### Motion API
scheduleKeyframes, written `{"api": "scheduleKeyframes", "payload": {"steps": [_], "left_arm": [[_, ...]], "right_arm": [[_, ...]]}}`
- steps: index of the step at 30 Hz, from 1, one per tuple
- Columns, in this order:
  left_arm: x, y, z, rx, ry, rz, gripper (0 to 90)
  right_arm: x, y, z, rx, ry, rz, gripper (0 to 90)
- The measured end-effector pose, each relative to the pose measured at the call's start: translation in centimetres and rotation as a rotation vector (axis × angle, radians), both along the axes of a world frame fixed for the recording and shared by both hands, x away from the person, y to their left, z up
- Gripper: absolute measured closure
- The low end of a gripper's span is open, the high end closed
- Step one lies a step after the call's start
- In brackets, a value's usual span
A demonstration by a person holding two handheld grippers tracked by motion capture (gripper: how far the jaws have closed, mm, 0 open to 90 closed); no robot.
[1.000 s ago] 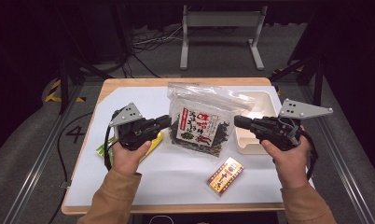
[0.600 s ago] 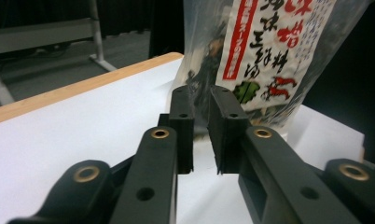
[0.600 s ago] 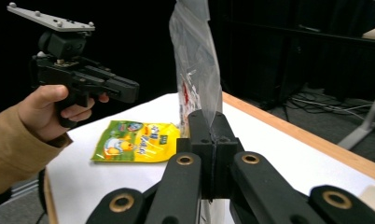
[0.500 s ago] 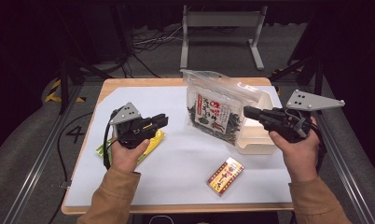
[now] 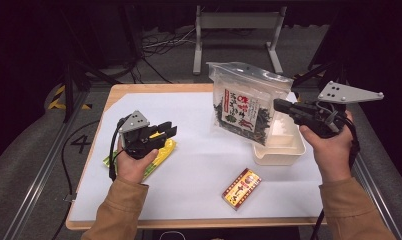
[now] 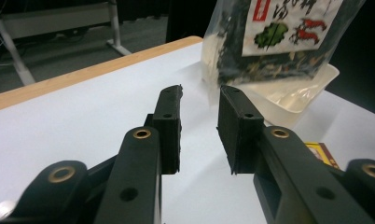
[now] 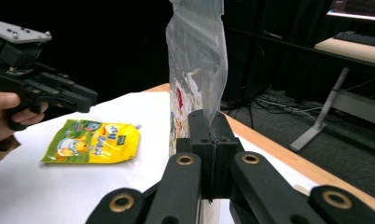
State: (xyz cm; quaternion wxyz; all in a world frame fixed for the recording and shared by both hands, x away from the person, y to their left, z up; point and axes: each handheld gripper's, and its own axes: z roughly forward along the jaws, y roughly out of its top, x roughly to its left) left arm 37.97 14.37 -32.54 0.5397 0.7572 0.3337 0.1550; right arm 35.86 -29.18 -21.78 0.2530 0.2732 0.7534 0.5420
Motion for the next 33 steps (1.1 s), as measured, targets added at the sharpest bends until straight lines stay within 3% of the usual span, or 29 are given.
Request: {"api": "scheduleKeyframes", "payload": {"steps": [13,25,33], "left_arm": [[0.4,1.4,-0.8,0.014,0.027,0.048,65.8],[0.3,2.4,-1.5,0.066,0.036,0.109,62.6],[0.1,3.3,-1.9,0.062,0.054,0.136,62.0]], "right_arm": [[1.1,-2.3,1.3,-0.008,-0.044,-0.058,90.0],[2.8,-4.0,1.2,-0.01,-0.051,-0.1,90.0],[4.0,-4.9,1.0,-0.032,-0.084,-0.144,90.0]]}}
